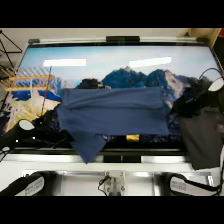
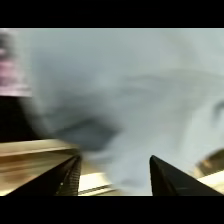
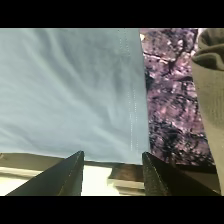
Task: Fold the shirts.
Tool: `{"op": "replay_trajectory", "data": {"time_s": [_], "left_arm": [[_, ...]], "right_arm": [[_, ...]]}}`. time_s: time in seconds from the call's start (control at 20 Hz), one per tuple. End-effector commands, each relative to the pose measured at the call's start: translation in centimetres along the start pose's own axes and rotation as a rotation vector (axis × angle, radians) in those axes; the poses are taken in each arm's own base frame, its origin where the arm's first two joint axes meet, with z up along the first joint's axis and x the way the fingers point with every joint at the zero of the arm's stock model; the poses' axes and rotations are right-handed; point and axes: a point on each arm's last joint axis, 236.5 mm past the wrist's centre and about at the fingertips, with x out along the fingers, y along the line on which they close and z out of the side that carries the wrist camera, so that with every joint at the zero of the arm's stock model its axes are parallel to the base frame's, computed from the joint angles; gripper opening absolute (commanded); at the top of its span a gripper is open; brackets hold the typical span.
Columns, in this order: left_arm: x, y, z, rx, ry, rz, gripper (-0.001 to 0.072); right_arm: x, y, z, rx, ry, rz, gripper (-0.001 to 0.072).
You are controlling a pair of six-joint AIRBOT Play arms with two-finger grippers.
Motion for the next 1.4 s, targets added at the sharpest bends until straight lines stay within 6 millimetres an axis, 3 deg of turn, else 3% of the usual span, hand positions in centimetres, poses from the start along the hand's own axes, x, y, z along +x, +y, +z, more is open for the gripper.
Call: {"op": "replay_trajectory", "data": {"time_s": [0.0, 0.05, 0.1, 0.15, 0.25, 0.4, 0.65, 0.95, 1.0, 1.05, 1.15, 1.25, 1.35], "left_arm": [[2.3, 0.0, 0.5, -0.007, -0.019, 0.029, 0.0414], [2.6, 0.0, 0.7, -0.015, -0.022, 0.035, 0.0205], [2.6, -0.1, 0.7, -0.011, -0.024, 0.035, 0.0094], [2.4, -0.2, 0.8, -0.001, -0.029, 0.033, 0.0032], [2.1, -0.5, 1.0, 0.012, -0.033, 0.029, 0.0032], [1.5, -1.3, 1.3, 0.039, -0.039, 0.019, 0.0032], [0.6, -2.1, 1.7, 0.066, -0.072, 0.006, 0.0032], [0.4, -2.2, 1.9, 0.080, -0.082, 0.004, 0.0031], [0.4, -2.2, 1.9, 0.081, -0.083, 0.004, 0.0032], [0.3, -2.4, 2.0, 0.097, -0.086, 0.003, 0.0032], [-0.5, -3.1, 3.0, 0.120, -0.112, -0.005, 0.0032], [-2.4, -4.8, 4.8, 0.153, -0.160, -0.024, 0.0032], [-5.3, -6.9, 7.0, 0.198, -0.219, -0.041, 0.0031]], "right_arm": [[1.0, 0.6, -1.0, 0.019, 0.032, 0.038, 0.0501], [1.9, 0.5, -2.0, 0.019, 0.064, 0.044, 0.0502], [2.9, 0.3, -3.1, 0.018, 0.099, 0.049, 0.0502], [3.9, 0.1, -4.2, 0.028, 0.130, 0.051, 0.0502], [5.7, 0.2, -5.9, 0.055, 0.173, 0.071, 0.0502], [7.9, -1.7, -7.3, 0.066, 0.183, 0.013, 0.0502], [8.1, -3.6, -6.4, 0.059, 0.143, -0.066, 0.0502], [10.5, -2.3, -6.4, 0.115, 0.183, 0.022, 0.0497], [10.7, -2.2, -5.9, 0.121, 0.168, 0.030, 0.0392], [10.6, -1.9, -5.7, 0.127, 0.156, 0.041, 0.0223], [10.4, -0.7, -5.8, 0.097, 0.163, 0.092, 0.0067], [9.4, 0.0, -4.7, 0.043, 0.121, 0.114, 0.0066], [6.9, 0.2, -1.5, 0.005, 0.008, 0.093, 0.0066]]}}
